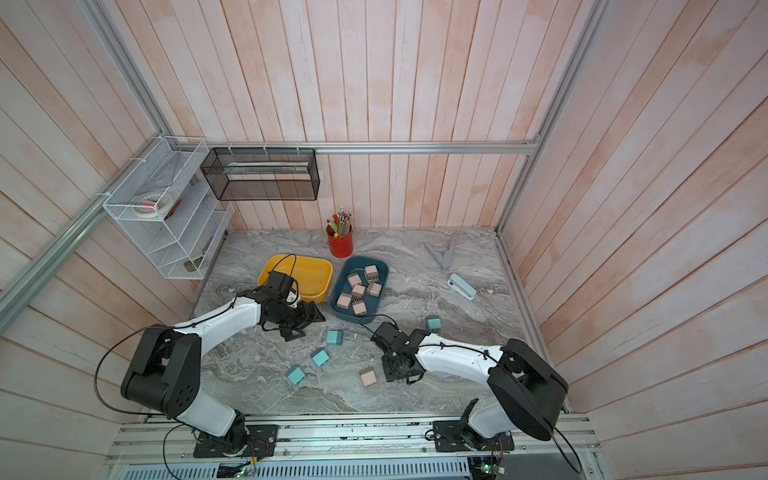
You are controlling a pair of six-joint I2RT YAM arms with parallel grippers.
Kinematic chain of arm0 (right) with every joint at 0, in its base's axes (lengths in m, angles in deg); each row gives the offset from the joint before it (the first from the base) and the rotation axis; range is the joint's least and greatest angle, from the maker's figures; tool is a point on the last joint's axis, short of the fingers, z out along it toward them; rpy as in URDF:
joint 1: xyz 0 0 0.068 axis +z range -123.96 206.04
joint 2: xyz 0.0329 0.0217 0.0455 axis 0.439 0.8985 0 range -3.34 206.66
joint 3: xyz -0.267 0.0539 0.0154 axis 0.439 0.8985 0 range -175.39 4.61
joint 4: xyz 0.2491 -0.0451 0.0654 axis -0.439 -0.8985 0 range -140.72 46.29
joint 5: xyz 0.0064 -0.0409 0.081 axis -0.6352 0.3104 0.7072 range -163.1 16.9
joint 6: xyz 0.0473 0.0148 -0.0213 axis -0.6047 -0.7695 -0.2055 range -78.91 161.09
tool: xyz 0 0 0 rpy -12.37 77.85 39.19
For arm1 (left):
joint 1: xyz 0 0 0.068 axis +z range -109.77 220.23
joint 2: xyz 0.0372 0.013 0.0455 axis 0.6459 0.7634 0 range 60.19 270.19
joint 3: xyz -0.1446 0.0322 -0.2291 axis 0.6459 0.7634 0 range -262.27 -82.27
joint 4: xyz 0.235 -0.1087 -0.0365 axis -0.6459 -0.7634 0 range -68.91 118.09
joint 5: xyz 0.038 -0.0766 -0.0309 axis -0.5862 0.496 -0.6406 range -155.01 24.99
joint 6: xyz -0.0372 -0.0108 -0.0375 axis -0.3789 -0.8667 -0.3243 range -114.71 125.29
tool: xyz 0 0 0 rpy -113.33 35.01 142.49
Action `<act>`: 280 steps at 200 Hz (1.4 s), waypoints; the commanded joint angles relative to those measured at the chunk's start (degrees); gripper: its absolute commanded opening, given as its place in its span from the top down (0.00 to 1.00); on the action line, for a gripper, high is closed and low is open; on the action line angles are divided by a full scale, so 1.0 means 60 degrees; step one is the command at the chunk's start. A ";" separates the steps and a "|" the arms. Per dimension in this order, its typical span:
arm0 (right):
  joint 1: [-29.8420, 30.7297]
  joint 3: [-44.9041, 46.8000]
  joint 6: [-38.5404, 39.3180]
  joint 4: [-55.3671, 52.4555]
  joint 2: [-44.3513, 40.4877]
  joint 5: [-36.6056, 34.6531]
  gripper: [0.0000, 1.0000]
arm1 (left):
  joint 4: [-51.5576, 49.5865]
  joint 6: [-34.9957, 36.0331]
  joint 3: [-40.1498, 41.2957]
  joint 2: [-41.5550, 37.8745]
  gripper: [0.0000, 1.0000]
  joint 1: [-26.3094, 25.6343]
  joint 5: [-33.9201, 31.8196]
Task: Place the plugs by color into the storage box
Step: Pick up the plug from the center of the board, then place the plug in the storage box.
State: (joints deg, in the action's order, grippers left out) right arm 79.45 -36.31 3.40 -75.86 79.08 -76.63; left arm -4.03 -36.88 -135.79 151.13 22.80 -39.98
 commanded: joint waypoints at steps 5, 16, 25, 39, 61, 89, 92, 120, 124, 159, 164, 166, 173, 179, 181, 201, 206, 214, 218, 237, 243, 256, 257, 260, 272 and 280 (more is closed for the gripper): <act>0.0049 -0.0040 0.0058 0.0205 0.0313 0.0305 0.64 | 0.0021 0.0210 0.0171 -0.0051 0.15 -0.0039 0.0034; 0.0035 -0.0377 0.0186 -0.0064 0.0291 0.0175 0.66 | -0.0015 0.0245 0.0152 -0.0032 0.15 -0.0032 0.0018; 0.0007 -0.0854 0.0323 -0.0383 0.0269 0.0062 0.67 | -0.0045 0.0287 0.0120 -0.0022 0.15 -0.0024 0.0006; -0.0154 -0.1762 0.0621 -0.0957 0.0263 -0.0124 0.68 | -0.0094 0.0334 0.0052 0.0018 0.15 -0.0012 -0.0025; -0.0643 -0.3327 0.1210 -0.1584 0.0477 -0.0369 0.68 | -0.0124 0.0349 -0.0134 0.0056 0.15 0.0045 -0.0036; -0.1507 -0.5322 0.2337 -0.1827 0.1468 -0.0416 0.68 | -0.0249 0.0418 -0.0442 0.0179 0.15 0.0125 -0.0049; -0.1601 -0.5500 0.2466 -0.1814 0.1605 -0.0363 0.68 | -0.0264 0.0435 -0.0461 0.0190 0.15 0.0139 -0.0048; -0.2152 -0.7295 0.3455 -0.1726 0.3244 -0.0030 0.67 | -0.0439 0.0581 -0.0645 0.0240 0.15 0.0235 -0.0082; -0.2182 -0.7545 0.3572 -0.1731 0.3494 -0.0001 0.68 | -0.0459 0.0608 -0.0659 0.0249 0.15 0.0257 -0.0102; -0.2373 -0.8928 0.4033 -0.1568 0.5238 0.0295 0.67 | -0.0621 0.0745 -0.0719 0.0187 0.15 0.0382 -0.0176; -0.2403 -0.9055 0.4062 -0.1537 0.5416 0.0324 0.67 | -0.0635 0.0758 -0.0718 0.0195 0.15 0.0396 -0.0184; -0.2402 -0.9090 0.4057 -0.1523 0.5478 0.0328 0.68 | -0.0645 0.0759 -0.0712 0.0181 0.15 0.0399 -0.0184; -0.2435 -0.9220 0.4084 -0.1474 0.5680 0.0340 0.68 | -0.0645 0.0759 -0.0696 0.0173 0.15 0.0426 -0.0176; -0.2462 -0.9289 0.4085 -0.1420 0.5825 0.0305 0.68 | -0.0663 0.0770 -0.0693 0.0152 0.15 0.0442 -0.0186; -0.2468 -0.9317 0.4085 -0.1406 0.5862 0.0305 0.67 | -0.0666 0.0773 -0.0702 0.0152 0.15 0.0444 -0.0188; -0.2514 -0.9499 0.4081 -0.1255 0.6234 0.0227 0.67 | -0.0724 0.0774 -0.0703 0.0116 0.15 0.0459 -0.0195; -0.2520 -0.9574 0.4092 -0.1278 0.6342 0.0195 0.68 | -0.0738 0.0767 -0.0692 0.0096 0.15 0.0459 -0.0197; -0.2523 -0.9641 0.4134 -0.1311 0.6501 0.0178 0.67 | -0.0752 0.0759 -0.0682 0.0069 0.15 0.0466 -0.0226; -0.2518 -0.9676 0.4163 -0.1331 0.6576 0.0178 0.67 | -0.0755 0.0749 -0.0664 0.0050 0.15 0.0481 -0.0243; -0.2529 -0.9750 0.4281 -0.1378 0.6861 0.0208 0.67 | -0.0741 0.0716 -0.0560 -0.0076 0.15 0.0474 -0.0258; -0.2511 -0.9755 0.4303 -0.1393 0.6914 0.0203 0.66 | -0.0737 0.0715 -0.0534 -0.0090 0.15 0.0479 -0.0276; -0.2514 -0.9732 0.4334 -0.1416 0.6984 0.0181 0.62 | -0.0741 0.0701 -0.0449 -0.0134 0.15 0.0477 -0.0268; -0.2514 -0.9732 0.4334 -0.1414 0.6988 0.0187 0.61 | -0.0733 0.0701 -0.0445 -0.0138 0.15 0.0475 -0.0272; -0.2513 -0.9737 0.4334 -0.1424 0.6992 0.0166 0.60 | -0.0732 0.0701 -0.0430 -0.0141 0.15 0.0487 -0.0276; -0.2503 -0.9705 0.4348 -0.1428 0.7005 0.0142 0.55 | -0.0741 0.0686 -0.0385 -0.0188 0.15 0.0483 -0.0288; -0.2514 -0.9691 0.4363 -0.1440 0.6989 0.0153 0.51 | -0.0741 0.0679 -0.0389 -0.0205 0.15 0.0484 -0.0294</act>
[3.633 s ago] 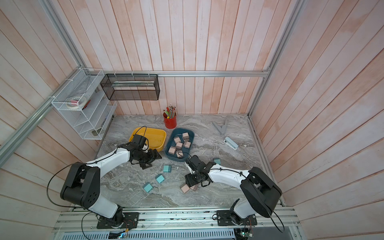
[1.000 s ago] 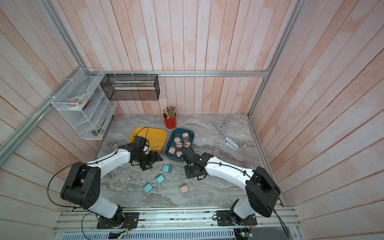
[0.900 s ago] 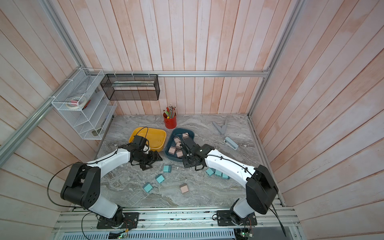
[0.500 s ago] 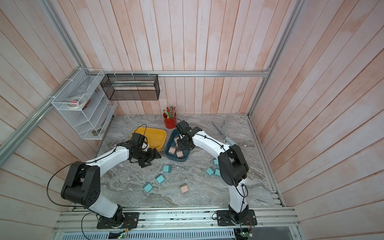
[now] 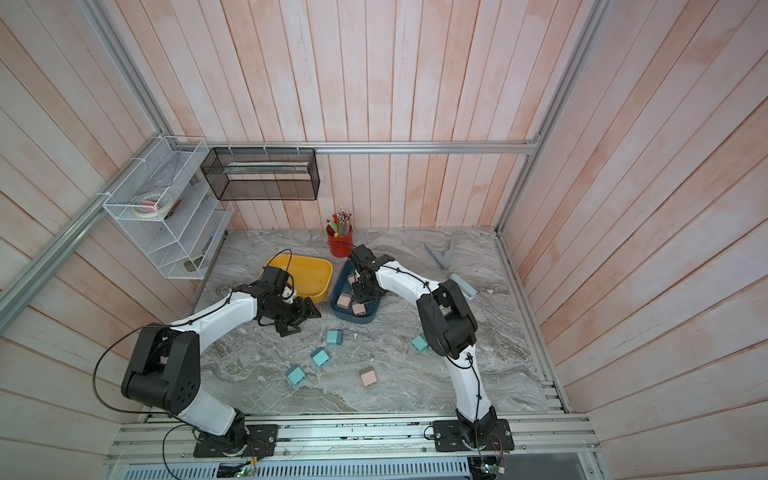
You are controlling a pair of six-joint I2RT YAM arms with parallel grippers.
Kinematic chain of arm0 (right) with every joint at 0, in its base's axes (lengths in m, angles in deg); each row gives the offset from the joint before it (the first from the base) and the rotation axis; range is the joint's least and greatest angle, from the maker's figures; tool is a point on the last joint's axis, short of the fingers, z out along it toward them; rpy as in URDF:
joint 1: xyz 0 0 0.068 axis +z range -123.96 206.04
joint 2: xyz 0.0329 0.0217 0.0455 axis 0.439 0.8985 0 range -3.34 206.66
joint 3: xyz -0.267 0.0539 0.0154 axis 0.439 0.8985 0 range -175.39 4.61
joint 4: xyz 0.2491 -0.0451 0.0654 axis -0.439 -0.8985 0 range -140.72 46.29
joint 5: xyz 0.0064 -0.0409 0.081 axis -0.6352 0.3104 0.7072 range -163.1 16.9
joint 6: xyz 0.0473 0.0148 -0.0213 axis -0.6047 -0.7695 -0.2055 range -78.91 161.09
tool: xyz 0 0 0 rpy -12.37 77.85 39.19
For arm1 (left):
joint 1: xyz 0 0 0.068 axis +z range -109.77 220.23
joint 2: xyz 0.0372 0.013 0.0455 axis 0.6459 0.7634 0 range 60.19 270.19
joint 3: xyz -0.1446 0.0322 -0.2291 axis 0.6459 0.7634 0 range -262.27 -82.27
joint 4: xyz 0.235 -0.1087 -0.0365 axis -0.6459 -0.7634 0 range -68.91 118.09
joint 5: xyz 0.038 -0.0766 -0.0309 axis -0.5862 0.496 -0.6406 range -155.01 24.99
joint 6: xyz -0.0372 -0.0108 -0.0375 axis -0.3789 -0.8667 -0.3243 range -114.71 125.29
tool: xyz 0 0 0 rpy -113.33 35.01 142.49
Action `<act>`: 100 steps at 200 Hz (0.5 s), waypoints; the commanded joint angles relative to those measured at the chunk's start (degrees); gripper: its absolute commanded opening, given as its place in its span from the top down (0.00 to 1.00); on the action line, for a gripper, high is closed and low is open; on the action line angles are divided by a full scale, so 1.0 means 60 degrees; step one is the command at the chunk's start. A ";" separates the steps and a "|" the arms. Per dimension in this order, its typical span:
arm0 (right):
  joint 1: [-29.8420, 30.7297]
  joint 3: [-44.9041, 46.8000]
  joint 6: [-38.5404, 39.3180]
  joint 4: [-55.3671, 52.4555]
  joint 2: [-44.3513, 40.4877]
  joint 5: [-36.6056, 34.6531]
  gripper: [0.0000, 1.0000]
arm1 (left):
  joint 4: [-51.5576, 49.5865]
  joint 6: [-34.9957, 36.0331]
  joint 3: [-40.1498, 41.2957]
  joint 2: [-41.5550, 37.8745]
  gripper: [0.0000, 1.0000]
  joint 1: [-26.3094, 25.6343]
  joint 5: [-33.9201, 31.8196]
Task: Place the plugs by color into the storage box
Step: Place the plug in the storage box.
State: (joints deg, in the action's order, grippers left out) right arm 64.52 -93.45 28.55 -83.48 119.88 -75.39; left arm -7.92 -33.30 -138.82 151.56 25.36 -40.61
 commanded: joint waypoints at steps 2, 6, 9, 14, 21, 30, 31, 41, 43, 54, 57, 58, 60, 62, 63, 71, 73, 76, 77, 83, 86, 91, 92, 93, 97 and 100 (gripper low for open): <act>-0.0026 -0.0166 0.0170 -0.0172 0.0190 -0.0061 0.50 | -0.0092 0.0076 0.0115 -0.0285 0.15 0.0054 -0.0197; -0.0026 -0.0193 0.0184 -0.0191 0.0180 -0.0059 0.48 | -0.0092 0.0063 0.0113 -0.0286 0.15 0.0051 -0.0187; -0.0026 -0.0202 0.0185 -0.0197 0.0166 -0.0059 0.46 | -0.0090 0.0060 0.0117 -0.0276 0.15 0.0050 -0.0198; -0.0024 -0.0206 0.0185 -0.0212 0.0128 -0.0078 0.44 | -0.0083 0.0047 0.0110 -0.0295 0.15 0.0050 -0.0191; -0.0024 -0.0247 0.0170 -0.0210 0.0030 -0.0087 0.42 | -0.0079 0.0019 0.0097 -0.0324 0.15 0.0058 -0.0189; -0.0012 -0.0304 0.0149 -0.0194 -0.0182 -0.0082 0.39 | -0.0078 -0.0010 0.0089 -0.0338 0.15 0.0048 -0.0193; -0.0019 -0.0315 0.0145 -0.0196 -0.0208 -0.0078 0.39 | -0.0078 -0.0012 0.0084 -0.0335 0.15 0.0055 -0.0189; -0.0009 -0.0400 0.0126 -0.0176 -0.0551 -0.0007 0.37 | -0.0075 -0.0041 0.0056 -0.0354 0.15 0.0061 -0.0193; -0.0011 -0.0425 0.0126 -0.0193 -0.0624 0.0046 0.36 | -0.0077 -0.0043 0.0052 -0.0359 0.15 0.0051 -0.0206; 0.0046 -0.0574 0.0046 -0.0461 -0.1006 0.0175 0.33 | -0.0077 -0.0058 0.0031 -0.0380 0.15 0.0055 -0.0203; 0.0080 -0.0612 0.0015 -0.0542 -0.1123 0.0143 0.32 | -0.0056 -0.0065 0.0019 -0.0389 0.15 0.0059 -0.0208; 0.0093 -0.0608 0.0005 -0.0575 -0.1147 0.0144 0.32 | -0.0059 -0.0069 0.0013 -0.0382 0.15 0.0061 -0.0211; 0.0102 -0.0609 -0.0010 -0.0618 -0.1231 0.0139 0.32 | -0.0062 -0.0072 0.0016 -0.0388 0.15 0.0062 -0.0221; 0.0141 -0.0606 -0.0029 -0.0655 -0.1311 0.0108 0.32 | -0.0059 -0.0076 0.0020 -0.0397 0.15 0.0058 -0.0220; 0.0160 -0.0605 -0.0039 -0.0690 -0.1358 0.0090 0.32 | -0.0054 -0.0074 0.0021 -0.0386 0.15 0.0053 -0.0225; 0.0312 -0.0471 -0.0138 -0.0852 -0.1711 0.0005 0.31 | -0.0026 -0.0114 0.0032 -0.0390 0.15 0.0054 -0.0224; 0.0362 -0.0429 -0.0167 -0.0896 -0.1797 0.0008 0.31 | -0.0013 -0.0123 0.0035 -0.0383 0.15 0.0060 -0.0217; 0.0432 -0.0319 -0.0211 -0.0934 -0.1936 0.0014 0.31 | 0.0002 -0.0137 0.0034 -0.0360 0.15 0.0062 -0.0206; 0.0452 -0.0279 -0.0225 -0.0947 -0.1986 0.0014 0.31 | 0.0006 -0.0149 0.0043 -0.0360 0.15 0.0062 -0.0203; 0.0605 -0.0011 -0.0292 -0.0974 -0.2268 0.0150 0.31 | 0.0064 -0.0185 0.0056 -0.0364 0.15 0.0048 -0.0194; 0.0684 0.0147 -0.0358 -0.0967 -0.2409 0.0183 0.30 | 0.0076 -0.0209 0.0059 -0.0365 0.15 0.0058 -0.0166; 0.0845 0.0421 -0.0489 -0.1007 -0.2633 0.0181 0.30 | 0.0130 -0.0244 0.0077 -0.0368 0.15 0.0057 -0.0138; 0.0863 0.0480 -0.0511 -0.1013 -0.2686 0.0171 0.30 | 0.0143 -0.0253 0.0086 -0.0364 0.15 0.0060 -0.0140; 0.0902 0.0538 -0.0537 -0.1016 -0.2734 0.0166 0.30 | 0.0143 -0.0258 0.0083 -0.0363 0.15 0.0061 -0.0133; 0.1049 0.0797 -0.0618 -0.1010 -0.2918 0.0174 0.30 | 0.0163 -0.0289 0.0094 -0.0366 0.15 0.0059 -0.0104; 0.1163 0.1028 -0.0675 -0.0981 -0.3032 0.0216 0.29 | 0.0198 -0.0316 0.0106 -0.0361 0.15 0.0060 -0.0091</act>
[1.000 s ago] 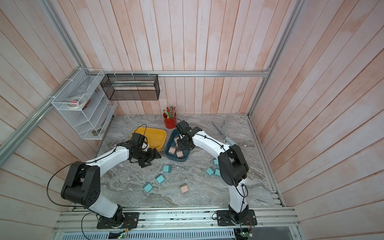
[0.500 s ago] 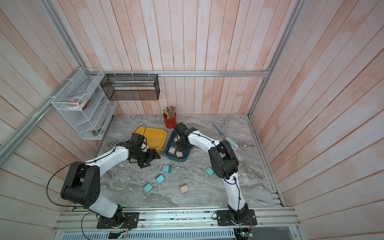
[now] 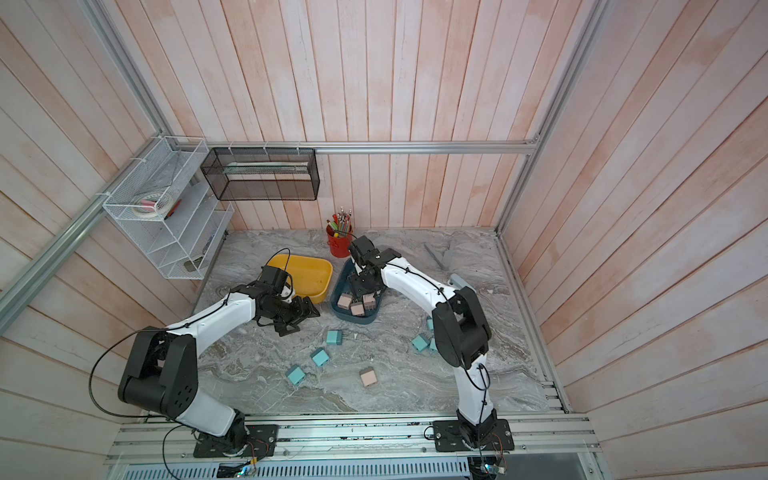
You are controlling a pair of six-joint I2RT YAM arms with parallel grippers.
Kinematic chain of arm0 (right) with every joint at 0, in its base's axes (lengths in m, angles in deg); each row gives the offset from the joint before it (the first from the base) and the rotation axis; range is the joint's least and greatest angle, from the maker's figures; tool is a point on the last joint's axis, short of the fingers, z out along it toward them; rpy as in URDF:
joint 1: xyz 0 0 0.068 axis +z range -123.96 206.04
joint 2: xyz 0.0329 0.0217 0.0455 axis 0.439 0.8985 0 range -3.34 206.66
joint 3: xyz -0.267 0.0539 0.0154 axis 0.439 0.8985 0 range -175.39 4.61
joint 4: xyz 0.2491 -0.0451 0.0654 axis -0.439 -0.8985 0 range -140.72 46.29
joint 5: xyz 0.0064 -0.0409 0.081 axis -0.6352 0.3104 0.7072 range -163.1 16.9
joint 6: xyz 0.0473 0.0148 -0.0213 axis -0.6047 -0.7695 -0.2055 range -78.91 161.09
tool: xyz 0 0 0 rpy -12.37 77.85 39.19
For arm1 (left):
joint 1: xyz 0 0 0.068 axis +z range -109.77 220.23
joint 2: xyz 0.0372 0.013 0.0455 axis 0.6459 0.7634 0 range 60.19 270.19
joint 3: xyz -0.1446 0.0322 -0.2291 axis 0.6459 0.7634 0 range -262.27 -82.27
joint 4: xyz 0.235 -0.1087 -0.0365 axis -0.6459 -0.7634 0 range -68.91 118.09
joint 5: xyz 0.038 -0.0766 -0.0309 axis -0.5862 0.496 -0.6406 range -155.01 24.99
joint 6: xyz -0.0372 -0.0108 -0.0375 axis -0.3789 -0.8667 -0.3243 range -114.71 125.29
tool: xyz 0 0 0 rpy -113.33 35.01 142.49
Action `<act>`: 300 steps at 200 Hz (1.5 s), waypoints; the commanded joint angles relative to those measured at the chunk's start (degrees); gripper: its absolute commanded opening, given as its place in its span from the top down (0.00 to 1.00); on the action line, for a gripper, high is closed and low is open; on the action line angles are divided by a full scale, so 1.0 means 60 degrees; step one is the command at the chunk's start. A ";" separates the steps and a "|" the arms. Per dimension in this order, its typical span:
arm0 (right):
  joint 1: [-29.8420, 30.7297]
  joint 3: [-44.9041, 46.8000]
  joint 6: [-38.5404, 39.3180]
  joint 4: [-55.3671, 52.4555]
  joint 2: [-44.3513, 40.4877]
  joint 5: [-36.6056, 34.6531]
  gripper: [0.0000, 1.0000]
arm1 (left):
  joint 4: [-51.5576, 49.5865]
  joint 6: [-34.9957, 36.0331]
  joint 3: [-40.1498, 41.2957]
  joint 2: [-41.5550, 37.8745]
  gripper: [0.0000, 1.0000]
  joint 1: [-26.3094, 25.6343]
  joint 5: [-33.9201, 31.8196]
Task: Place the plugs by color into the storage box
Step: Place the plug in the storage box, then pick up the plug from the center of the board.
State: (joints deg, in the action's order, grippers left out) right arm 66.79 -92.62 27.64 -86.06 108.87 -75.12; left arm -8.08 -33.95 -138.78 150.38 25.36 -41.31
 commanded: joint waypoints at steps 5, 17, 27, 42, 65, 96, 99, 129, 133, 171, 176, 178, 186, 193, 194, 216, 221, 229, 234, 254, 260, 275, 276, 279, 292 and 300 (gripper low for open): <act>0.0967 0.1260 -0.0575 -0.0478 -0.1469 0.0274 0.28 | 0.0258 -0.0237 0.0107 -0.0157 0.15 0.0058 0.0053; 0.1490 0.2207 -0.0808 -0.0308 -0.1997 0.0282 0.27 | 0.0298 -0.0278 0.0117 -0.0144 0.15 0.0059 0.0077; 0.1896 0.2998 -0.1056 -0.0137 -0.2396 0.0357 0.27 | 0.0327 -0.0288 0.0130 -0.0098 0.15 0.0052 0.0091; 0.2497 0.4101 -0.1457 0.0181 -0.2881 0.0591 0.27 | 0.0343 -0.0285 0.0123 -0.0035 0.15 0.0059 0.0135; 0.3235 0.5400 -0.2167 0.0366 -0.3313 0.0789 0.26 | 0.0343 -0.0285 0.0131 0.0015 0.15 0.0035 0.0160; 0.3671 0.6959 -0.2885 0.1189 -0.3614 0.1192 0.25 | 0.0374 -0.0373 0.0347 -0.0095 0.15 0.0019 0.0188; 0.3695 0.7071 -0.2918 0.1263 -0.3613 0.1200 0.25 | 0.0373 -0.0373 0.0371 -0.0093 0.15 0.0014 0.0189; 0.3761 0.7597 -0.3141 0.1705 -0.3414 0.1086 0.24 | 0.0316 -0.0373 0.0619 -0.0272 0.15 -0.0024 0.0155; 0.3763 0.7625 -0.3148 0.1758 -0.3383 0.1064 0.24 | 0.0316 -0.0373 0.0654 -0.0307 0.15 -0.0026 0.0141; 0.3756 0.7593 -0.3063 0.2268 -0.2806 0.0998 0.26 | 0.0343 -0.0432 0.0935 -0.0512 0.15 -0.0028 0.0127; 0.3760 0.7553 -0.3036 0.2279 -0.2680 0.1003 0.27 | 0.0347 -0.0444 0.0948 -0.0534 0.15 -0.0031 0.0125; 0.3756 0.7549 -0.3032 0.2282 -0.2636 0.1009 0.27 | 0.0355 -0.0446 0.0958 -0.0542 0.15 -0.0038 0.0123; 0.3769 0.7518 -0.2982 0.2296 -0.2487 0.1040 0.30 | 0.0358 -0.0447 0.0952 -0.0554 0.15 -0.0037 0.0119; 0.3782 0.7498 -0.2948 0.2291 -0.2403 0.1068 0.33 | 0.0354 -0.0461 0.0954 -0.0570 0.15 -0.0040 0.0115; 0.3776 0.7494 -0.2953 0.2287 -0.2385 0.1069 0.33 | 0.0356 -0.0461 0.0953 -0.0572 0.15 -0.0040 0.0118; 0.3813 0.7468 -0.2907 0.2172 -0.2354 0.0977 0.52 | 0.0369 -0.0476 0.0939 -0.0603 0.15 -0.0041 0.0099; 0.3813 0.7446 -0.2900 0.2136 -0.2400 0.0935 0.55 | 0.0384 -0.0489 0.0952 -0.0597 0.15 -0.0041 0.0105; 0.3813 0.7387 -0.2888 0.2033 -0.2466 0.0839 0.59 | 0.0401 -0.0498 0.0969 -0.0595 0.15 -0.0039 0.0102; 0.3813 0.7350 -0.2874 0.1955 -0.2517 0.0772 0.61 | 0.0429 -0.0505 0.0980 -0.0604 0.15 -0.0041 0.0113; 0.3770 0.6852 -0.2791 0.1482 -0.2660 0.0492 0.63 | 0.0517 -0.0520 0.1025 -0.0564 0.15 -0.0041 0.0122; 0.3744 0.6633 -0.2734 0.1310 -0.2674 0.0412 0.63 | 0.0544 -0.0534 0.1039 -0.0554 0.15 -0.0033 0.0136; 0.3579 0.5943 -0.2575 0.0844 -0.2770 0.0271 0.63 | 0.0606 -0.0575 0.1026 -0.0530 0.15 -0.0030 0.0151; 0.3564 0.5867 -0.2562 0.0802 -0.2781 0.0267 0.63 | 0.0606 -0.0576 0.1025 -0.0530 0.15 -0.0035 0.0158; 0.3508 0.5677 -0.2522 0.0710 -0.2789 0.0224 0.63 | 0.0622 -0.0578 0.1014 -0.0528 0.15 -0.0040 0.0152; 0.3177 0.4849 -0.2325 0.0291 -0.2892 0.0009 0.63 | 0.0651 -0.0600 0.0968 -0.0501 0.15 -0.0041 0.0152; 0.2885 0.4276 -0.2138 0.0051 -0.2895 -0.0100 0.63 | 0.0652 -0.0608 0.0918 -0.0468 0.15 -0.0039 0.0138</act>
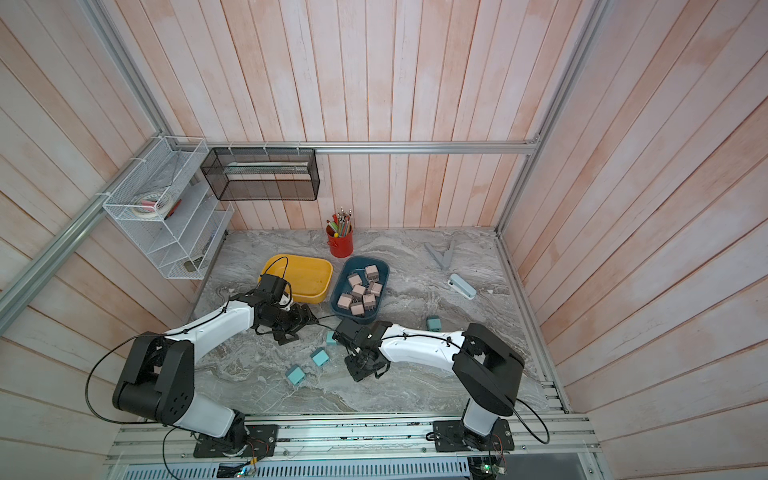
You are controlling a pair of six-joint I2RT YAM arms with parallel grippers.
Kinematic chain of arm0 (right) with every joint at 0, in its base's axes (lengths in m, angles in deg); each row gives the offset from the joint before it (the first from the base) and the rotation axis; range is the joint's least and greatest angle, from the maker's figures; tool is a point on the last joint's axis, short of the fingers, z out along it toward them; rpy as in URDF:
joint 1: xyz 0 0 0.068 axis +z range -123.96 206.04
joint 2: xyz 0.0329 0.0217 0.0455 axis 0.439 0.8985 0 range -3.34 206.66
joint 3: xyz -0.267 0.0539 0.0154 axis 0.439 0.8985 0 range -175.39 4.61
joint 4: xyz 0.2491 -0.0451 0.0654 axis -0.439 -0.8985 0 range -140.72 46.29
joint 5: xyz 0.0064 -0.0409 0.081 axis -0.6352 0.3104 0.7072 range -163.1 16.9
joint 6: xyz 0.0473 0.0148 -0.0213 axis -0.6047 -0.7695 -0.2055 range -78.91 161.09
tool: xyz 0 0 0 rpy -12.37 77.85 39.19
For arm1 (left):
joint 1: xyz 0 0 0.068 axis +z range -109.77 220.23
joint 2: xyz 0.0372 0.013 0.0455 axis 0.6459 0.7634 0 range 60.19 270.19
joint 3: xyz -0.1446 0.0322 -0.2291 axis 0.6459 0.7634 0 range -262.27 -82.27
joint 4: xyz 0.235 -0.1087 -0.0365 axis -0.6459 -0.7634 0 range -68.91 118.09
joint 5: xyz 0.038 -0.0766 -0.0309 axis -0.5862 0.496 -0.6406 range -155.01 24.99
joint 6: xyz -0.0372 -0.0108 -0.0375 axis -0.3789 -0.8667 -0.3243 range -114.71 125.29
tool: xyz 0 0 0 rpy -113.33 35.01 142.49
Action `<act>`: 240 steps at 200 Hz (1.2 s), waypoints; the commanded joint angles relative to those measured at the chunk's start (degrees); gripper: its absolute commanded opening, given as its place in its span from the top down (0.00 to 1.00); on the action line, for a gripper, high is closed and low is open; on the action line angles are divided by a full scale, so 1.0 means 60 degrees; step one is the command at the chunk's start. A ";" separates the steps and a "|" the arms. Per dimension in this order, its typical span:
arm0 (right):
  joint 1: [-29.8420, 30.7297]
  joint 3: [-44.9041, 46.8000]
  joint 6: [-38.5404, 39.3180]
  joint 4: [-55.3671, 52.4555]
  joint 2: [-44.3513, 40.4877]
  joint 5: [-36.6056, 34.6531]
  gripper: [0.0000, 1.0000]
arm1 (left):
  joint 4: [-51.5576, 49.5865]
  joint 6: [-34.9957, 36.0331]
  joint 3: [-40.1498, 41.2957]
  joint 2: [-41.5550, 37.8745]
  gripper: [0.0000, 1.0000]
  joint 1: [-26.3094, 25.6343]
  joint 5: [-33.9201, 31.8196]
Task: Place the plugs by color into the storage box
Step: Pick up the plug from the center of the board, then place the plug in the storage box.
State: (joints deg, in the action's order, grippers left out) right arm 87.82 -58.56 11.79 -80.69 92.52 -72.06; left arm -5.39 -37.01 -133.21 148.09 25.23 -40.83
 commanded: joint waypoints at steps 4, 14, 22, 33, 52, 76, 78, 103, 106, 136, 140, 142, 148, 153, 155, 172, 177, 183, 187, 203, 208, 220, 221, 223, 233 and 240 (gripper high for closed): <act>-0.0804 -0.1688 0.0644 -0.0942 -0.0142 -0.0646 0.63 | 0.0203 -0.0098 -0.0026 -0.0074 0.15 -0.0011 0.0043; -0.1314 -0.2410 0.0984 -0.1167 -0.0019 -0.0720 0.63 | 0.0203 -0.0098 -0.0086 -0.0044 0.15 -0.0018 0.0043; -0.1750 -0.2984 0.1344 -0.1305 0.0156 -0.0741 0.63 | 0.0188 -0.0096 -0.0144 -0.0045 0.15 -0.0019 0.0025; -0.2398 -0.3718 0.1828 -0.1416 0.0545 -0.0667 0.63 | 0.0168 -0.0098 -0.0207 -0.0016 0.15 -0.0019 -0.0002; -0.3190 -0.4997 0.2668 -0.1464 0.1446 -0.0496 0.63 | 0.0062 -0.0047 -0.0353 -0.0009 0.15 -0.0006 -0.0055; -0.3732 -0.6589 0.3246 -0.1731 0.2827 -0.0298 0.63 | -0.0182 0.0063 -0.0571 -0.0023 0.15 -0.0005 -0.0206; -0.3763 -0.6710 0.3265 -0.1722 0.2930 -0.0270 0.63 | -0.0201 0.0074 -0.0587 -0.0019 0.15 0.0003 -0.0211; -0.3982 -0.7714 0.3385 -0.1537 0.4035 0.0026 0.63 | -0.0357 0.0122 -0.0709 -0.0056 0.15 -0.0004 -0.0266; -0.4005 -0.7809 0.3396 -0.1530 0.4155 0.0057 0.63 | -0.0369 0.0122 -0.0722 -0.0050 0.15 -0.0004 -0.0273; -0.4067 -0.8611 0.3491 -0.1518 0.5236 0.0199 0.63 | -0.0475 0.0137 -0.0748 -0.0075 0.15 -0.0008 -0.0349; -0.4070 -0.8666 0.3492 -0.1483 0.5334 0.0206 0.63 | -0.0488 0.0137 -0.0761 -0.0086 0.15 -0.0004 -0.0366; -0.4067 -0.8694 0.3492 -0.1473 0.5385 0.0240 0.63 | -0.0497 0.0137 -0.0763 -0.0085 0.15 -0.0008 -0.0368; -0.4070 -0.8763 0.3506 -0.1405 0.5527 0.0298 0.63 | -0.0511 0.0137 -0.0779 -0.0082 0.15 -0.0004 -0.0359; -0.4067 -0.8811 0.3506 -0.1358 0.5639 0.0331 0.63 | -0.0520 0.0137 -0.0803 -0.0074 0.15 -0.0004 -0.0373; -0.4070 -0.8837 0.3506 -0.1347 0.5684 0.0337 0.63 | -0.0538 0.0137 -0.0810 -0.0067 0.15 0.0003 -0.0377; -0.4063 -0.8932 0.3504 -0.1251 0.6039 0.0435 0.63 | -0.0613 0.0151 -0.0909 -0.0016 0.15 -0.0004 -0.0408; -0.4061 -0.8937 0.3506 -0.1230 0.6135 0.0477 0.63 | -0.0628 0.0162 -0.0953 0.0011 0.15 0.0000 -0.0421; -0.4071 -0.8940 0.3517 -0.1211 0.6237 0.0517 0.63 | -0.0664 0.0177 -0.1005 0.0037 0.15 0.0003 -0.0428; -0.4068 -0.8925 0.3521 -0.1205 0.6308 0.0534 0.63 | -0.0686 0.0189 -0.1053 0.0050 0.15 -0.0006 -0.0459; -0.4063 -0.8816 0.3550 -0.1111 0.6497 0.0519 0.63 | -0.0779 0.0252 -0.1238 0.0118 0.15 -0.0002 -0.0526; -0.4071 -0.8749 0.3557 -0.1064 0.6522 0.0509 0.63 | -0.0818 0.0269 -0.1294 0.0137 0.15 -0.0004 -0.0555; -0.4069 -0.8646 0.3579 -0.0953 0.6542 0.0455 0.63 | -0.0908 0.0323 -0.1435 0.0186 0.15 -0.0002 -0.0616; -0.4070 -0.8620 0.3579 -0.0945 0.6543 0.0445 0.63 | -0.0916 0.0325 -0.1453 0.0195 0.15 -0.0003 -0.0632; -0.4071 -0.8618 0.3579 -0.0944 0.6541 0.0444 0.63 | -0.0923 0.0338 -0.1474 0.0209 0.15 -0.0004 -0.0643; -0.4071 -0.8663 0.3579 -0.0968 0.6539 0.0413 0.60 | -0.1003 0.0378 -0.1608 0.0273 0.15 -0.0004 -0.0698; -0.4075 -0.8748 0.3579 -0.1035 0.6529 0.0348 0.55 | -0.1030 0.0399 -0.1697 0.0303 0.15 0.0000 -0.0720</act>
State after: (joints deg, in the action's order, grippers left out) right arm 63.60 -110.63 32.55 -86.28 130.40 -70.01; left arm -9.87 -36.18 -140.90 148.37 25.23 -43.23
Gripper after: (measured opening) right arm 0.450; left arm 0.852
